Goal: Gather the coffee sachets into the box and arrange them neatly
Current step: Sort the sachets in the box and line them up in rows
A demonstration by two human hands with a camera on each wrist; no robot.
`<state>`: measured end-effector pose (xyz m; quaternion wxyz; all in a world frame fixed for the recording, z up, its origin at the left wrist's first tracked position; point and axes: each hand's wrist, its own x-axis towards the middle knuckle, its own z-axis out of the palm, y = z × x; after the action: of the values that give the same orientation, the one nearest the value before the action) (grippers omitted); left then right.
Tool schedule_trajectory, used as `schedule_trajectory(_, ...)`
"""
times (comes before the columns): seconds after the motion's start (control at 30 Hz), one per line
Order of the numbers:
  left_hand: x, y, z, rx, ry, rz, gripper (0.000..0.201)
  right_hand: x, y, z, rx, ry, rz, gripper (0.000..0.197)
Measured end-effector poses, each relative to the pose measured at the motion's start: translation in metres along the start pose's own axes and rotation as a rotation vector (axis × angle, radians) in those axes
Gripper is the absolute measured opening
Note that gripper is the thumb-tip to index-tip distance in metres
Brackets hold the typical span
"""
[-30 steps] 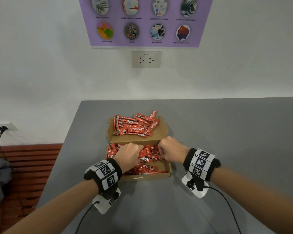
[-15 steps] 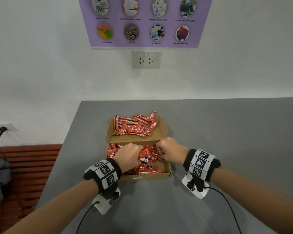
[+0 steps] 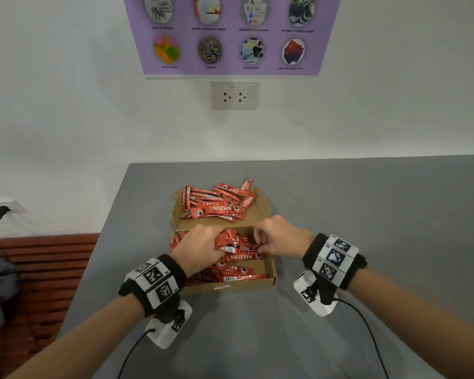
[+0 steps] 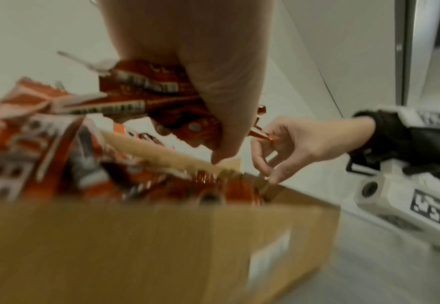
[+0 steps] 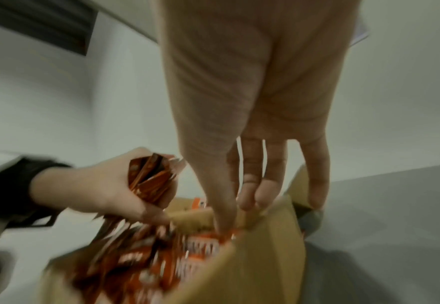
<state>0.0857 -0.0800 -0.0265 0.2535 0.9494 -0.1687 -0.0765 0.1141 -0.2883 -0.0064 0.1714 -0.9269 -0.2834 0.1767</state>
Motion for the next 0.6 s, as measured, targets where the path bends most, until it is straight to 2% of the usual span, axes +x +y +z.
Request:
schedule_trajectory(0.13,0.003,0.001,-0.017,-0.154,0.172,-0.084,0.008,-0.004,-0.007,-0.024,0.133,0.312,0.001,0.026)
schedule_trajectory(0.23,0.009,0.014,-0.018,-0.147,0.126,-0.027,0.011,-0.001,-0.027,-0.021,0.215,0.275,-0.085,0.037)
schedule_trajectory(0.33,0.011,0.025,-0.012,-0.153,0.130,0.090,0.017,0.003,-0.040,-0.007,0.275,0.289,-0.131,0.025)
schedule_trajectory(0.4,0.010,0.023,-0.009,-0.162,0.144,0.063,0.012,0.004,-0.039,-0.006,0.319,0.348,-0.137,0.018)
schedule_trajectory(0.5,0.006,0.014,-0.008,-0.118,0.152,0.026,0.026,0.001,-0.031,-0.008,0.352,0.373,-0.108,0.019)
schedule_trajectory(0.6,0.001,0.014,-0.010,-0.146,0.142,0.034,0.030,-0.003,-0.027,-0.008,0.367,0.387,-0.084,0.020)
